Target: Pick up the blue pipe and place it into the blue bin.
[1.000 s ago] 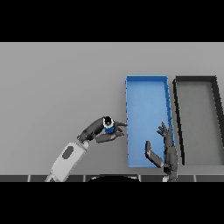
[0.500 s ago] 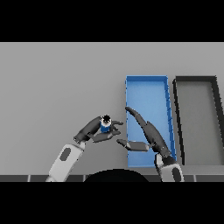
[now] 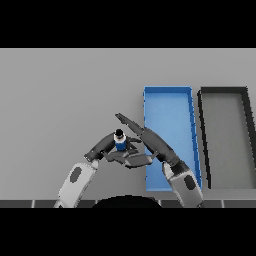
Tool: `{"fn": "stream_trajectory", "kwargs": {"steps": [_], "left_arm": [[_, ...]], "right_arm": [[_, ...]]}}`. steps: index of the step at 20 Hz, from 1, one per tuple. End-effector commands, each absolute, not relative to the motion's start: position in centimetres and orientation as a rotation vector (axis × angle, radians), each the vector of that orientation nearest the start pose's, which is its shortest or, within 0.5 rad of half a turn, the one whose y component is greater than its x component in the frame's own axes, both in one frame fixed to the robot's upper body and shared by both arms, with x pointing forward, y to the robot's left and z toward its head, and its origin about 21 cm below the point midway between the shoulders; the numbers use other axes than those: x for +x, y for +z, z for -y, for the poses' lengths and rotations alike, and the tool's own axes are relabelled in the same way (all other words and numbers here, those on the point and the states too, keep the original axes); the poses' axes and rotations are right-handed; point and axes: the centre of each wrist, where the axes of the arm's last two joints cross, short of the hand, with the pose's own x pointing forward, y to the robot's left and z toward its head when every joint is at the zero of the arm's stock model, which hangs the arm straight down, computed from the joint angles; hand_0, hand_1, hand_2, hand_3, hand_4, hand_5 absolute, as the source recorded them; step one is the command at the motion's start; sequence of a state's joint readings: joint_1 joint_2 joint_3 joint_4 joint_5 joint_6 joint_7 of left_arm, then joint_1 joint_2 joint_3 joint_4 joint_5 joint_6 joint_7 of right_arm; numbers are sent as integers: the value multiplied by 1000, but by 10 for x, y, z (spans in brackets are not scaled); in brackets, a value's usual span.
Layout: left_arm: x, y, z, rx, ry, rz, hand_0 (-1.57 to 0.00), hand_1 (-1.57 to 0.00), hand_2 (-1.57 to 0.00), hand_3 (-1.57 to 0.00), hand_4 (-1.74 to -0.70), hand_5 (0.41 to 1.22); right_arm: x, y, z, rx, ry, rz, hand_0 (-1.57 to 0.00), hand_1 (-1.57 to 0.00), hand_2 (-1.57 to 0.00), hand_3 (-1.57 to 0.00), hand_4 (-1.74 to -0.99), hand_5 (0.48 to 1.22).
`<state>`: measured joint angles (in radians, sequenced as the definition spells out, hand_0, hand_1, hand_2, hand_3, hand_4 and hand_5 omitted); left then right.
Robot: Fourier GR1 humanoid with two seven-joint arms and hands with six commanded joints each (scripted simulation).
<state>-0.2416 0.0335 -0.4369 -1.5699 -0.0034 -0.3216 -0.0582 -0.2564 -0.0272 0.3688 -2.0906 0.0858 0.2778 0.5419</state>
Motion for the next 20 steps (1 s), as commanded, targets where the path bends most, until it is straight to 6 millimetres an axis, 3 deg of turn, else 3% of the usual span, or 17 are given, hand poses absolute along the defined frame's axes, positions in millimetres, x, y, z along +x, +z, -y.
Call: {"fn": "stream_trajectory", "kwargs": {"steps": [1,4,7,9,12,15,17,20], "left_arm": [[270,50,-109,-615,-764,1697,-1571,-1571,-1571,-1571,-1469,1221],[266,48,-105,-595,-776,1691,-1571,-1571,-1571,-1571,-1469,1221],[267,48,-109,-567,-785,1692,-1571,-1571,-1571,-1571,-1465,1221],[267,44,-109,-566,-790,1677,-1571,-1571,-1571,-1571,-1517,1221],[269,50,-110,-520,-808,1650,-1571,-1571,-1571,-1571,-1622,1221],[268,49,-107,-569,-769,1648,-1571,-1571,-1571,-1523,-1677,1221],[267,48,-107,-606,-764,1646,-1571,-1571,-1571,-1502,-1699,1221],[268,45,-107,-614,-751,1648,-1571,-1571,-1571,-1441,-1718,1221]], "right_arm": [[223,178,127,267,795,1735,-7,-16,-66,1,-1223,540],[232,184,120,277,834,1703,-23,-32,-83,1,-1186,521],[240,185,111,291,876,1690,-69,-108,-166,-44,-1204,497],[245,186,110,292,899,1681,-323,-362,-377,-242,-1278,485],[249,188,96,327,913,1690,-876,-877,-910,-762,-1467,518],[252,187,89,389,891,1700,-1215,-1215,-1233,-1021,-1581,650],[250,185,91,418,872,1714,-1343,-1343,-1354,-1186,-1628,856],[249,182,89,408,886,1730,-1454,-1454,-1460,-1357,-1680,1034]]}}
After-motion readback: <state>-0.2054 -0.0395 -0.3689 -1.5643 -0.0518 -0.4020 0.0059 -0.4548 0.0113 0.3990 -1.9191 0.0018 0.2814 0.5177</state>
